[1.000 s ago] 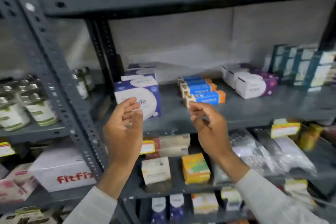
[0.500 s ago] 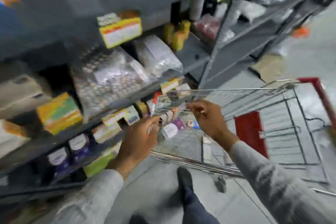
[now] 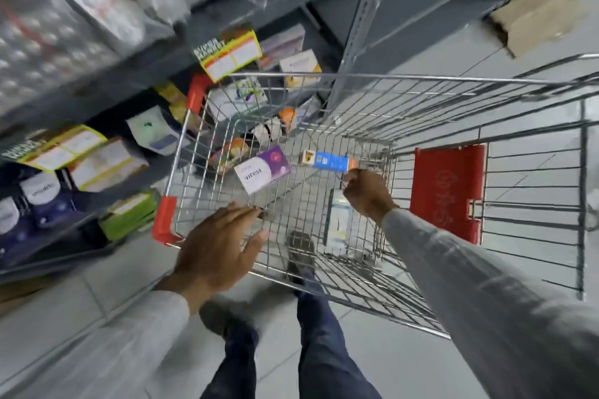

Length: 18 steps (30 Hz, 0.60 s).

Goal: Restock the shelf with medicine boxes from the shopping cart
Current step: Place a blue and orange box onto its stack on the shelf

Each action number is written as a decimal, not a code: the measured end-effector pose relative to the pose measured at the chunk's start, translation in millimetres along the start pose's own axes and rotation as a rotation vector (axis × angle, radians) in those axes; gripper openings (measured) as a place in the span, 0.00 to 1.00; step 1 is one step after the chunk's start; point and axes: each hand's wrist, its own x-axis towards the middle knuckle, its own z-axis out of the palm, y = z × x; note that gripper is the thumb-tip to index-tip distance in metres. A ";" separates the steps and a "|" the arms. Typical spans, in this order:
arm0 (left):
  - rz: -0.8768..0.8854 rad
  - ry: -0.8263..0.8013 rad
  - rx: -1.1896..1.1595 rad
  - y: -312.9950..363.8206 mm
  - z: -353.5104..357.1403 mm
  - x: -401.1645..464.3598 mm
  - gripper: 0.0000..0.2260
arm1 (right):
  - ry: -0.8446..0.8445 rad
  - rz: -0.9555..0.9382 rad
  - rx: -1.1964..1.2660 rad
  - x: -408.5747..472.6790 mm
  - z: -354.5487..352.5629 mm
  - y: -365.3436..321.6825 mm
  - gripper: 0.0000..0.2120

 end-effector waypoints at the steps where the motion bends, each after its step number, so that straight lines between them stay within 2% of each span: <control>1: -0.002 -0.003 0.007 -0.9 0.8 0.1 0.27 | -0.007 -0.009 -0.025 8.2 4.1 1.3 0.19; 6: 0.001 -0.008 0.001 -6.6 6.1 3.8 0.28 | 0.052 -0.128 -0.243 62.6 22.7 14.1 0.26; 11: 0.013 0.010 0.017 -13.3 11.8 5.8 0.27 | 0.044 -0.208 -0.430 104.5 35.0 26.8 0.27; 15: 0.013 0.010 0.019 -15.4 13.4 5.3 0.28 | 0.083 -0.270 -0.554 113.5 42.0 29.6 0.25; 18: 0.025 0.047 0.022 -16.4 14.1 5.6 0.27 | 0.145 -0.302 -0.590 115.5 53.1 33.3 0.18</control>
